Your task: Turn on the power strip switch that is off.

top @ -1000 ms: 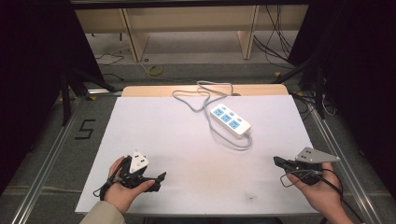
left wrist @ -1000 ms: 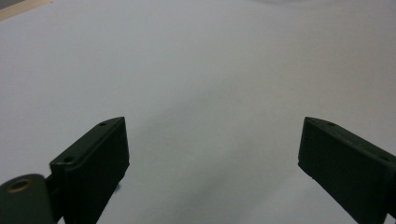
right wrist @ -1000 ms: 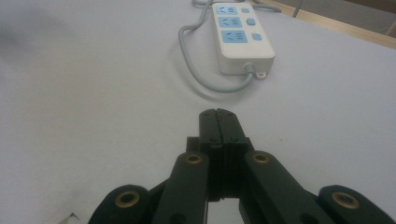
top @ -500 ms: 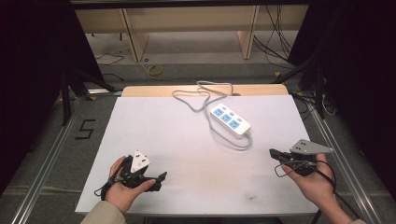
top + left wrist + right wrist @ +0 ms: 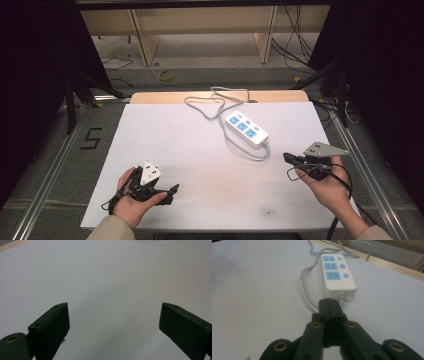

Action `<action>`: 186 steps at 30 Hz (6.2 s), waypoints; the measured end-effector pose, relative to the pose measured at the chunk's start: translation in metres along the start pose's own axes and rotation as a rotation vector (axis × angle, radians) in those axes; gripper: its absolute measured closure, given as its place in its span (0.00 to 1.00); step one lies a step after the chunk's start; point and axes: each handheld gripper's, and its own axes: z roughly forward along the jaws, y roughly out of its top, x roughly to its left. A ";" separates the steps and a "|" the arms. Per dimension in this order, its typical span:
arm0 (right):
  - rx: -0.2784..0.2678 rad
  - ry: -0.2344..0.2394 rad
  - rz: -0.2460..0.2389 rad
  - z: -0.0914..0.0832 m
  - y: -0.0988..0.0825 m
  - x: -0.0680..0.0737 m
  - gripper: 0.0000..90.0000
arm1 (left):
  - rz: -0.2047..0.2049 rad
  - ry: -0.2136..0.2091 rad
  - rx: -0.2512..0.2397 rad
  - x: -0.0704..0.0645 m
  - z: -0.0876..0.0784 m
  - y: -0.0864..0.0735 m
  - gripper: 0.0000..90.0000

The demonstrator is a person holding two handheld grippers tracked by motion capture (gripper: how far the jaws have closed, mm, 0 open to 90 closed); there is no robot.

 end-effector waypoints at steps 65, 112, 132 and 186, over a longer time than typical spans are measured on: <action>0.030 -0.045 0.019 0.067 0.029 -0.014 1.00 | -0.002 -0.005 -0.018 0.000 0.001 0.003 0.11; 0.050 -0.055 0.040 0.117 0.043 -0.022 1.00 | -0.003 -0.014 -0.019 -0.001 0.004 0.003 0.12; 0.067 -0.072 0.068 0.145 0.057 -0.030 1.00 | 0.001 -0.022 -0.015 -0.001 0.004 0.003 0.12; 0.150 -0.083 0.102 0.199 0.082 -0.040 1.00 | 0.002 -0.029 -0.021 -0.003 0.006 0.003 0.12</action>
